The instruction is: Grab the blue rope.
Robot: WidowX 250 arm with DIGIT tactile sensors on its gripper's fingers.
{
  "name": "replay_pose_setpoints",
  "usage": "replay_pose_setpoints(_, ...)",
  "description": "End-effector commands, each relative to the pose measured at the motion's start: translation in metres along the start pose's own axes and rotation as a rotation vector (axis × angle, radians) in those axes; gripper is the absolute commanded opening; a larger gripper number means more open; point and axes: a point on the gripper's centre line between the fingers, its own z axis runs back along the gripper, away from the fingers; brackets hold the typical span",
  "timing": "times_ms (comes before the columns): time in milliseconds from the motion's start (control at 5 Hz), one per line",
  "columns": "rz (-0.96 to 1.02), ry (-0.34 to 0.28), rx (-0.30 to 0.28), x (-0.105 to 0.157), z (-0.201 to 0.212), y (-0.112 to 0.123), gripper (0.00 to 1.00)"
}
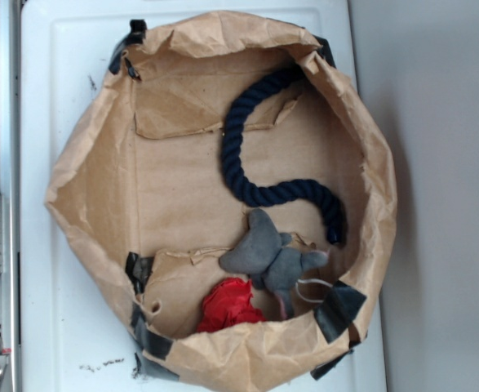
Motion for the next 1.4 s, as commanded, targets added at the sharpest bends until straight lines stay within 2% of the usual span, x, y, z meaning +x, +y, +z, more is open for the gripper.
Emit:
replay_pose_setpoints(0,0.000,0.000,0.000,0.000,0.000,0.000,1.00)
replay_pose_setpoints(200,0.003,-0.021,0.017,0.050,-0.018,0.049,1.00)
replay_pose_setpoints(400,-0.077,-0.016,-0.026,0.106,-0.008,0.066,1.00)
replay_pose_setpoints(800,-0.077,-0.016,-0.026,0.106,-0.008,0.066,1.00)
replay_pose_setpoints(1200,-0.251,-0.004,0.135,0.129,-0.113,0.045,1.00)
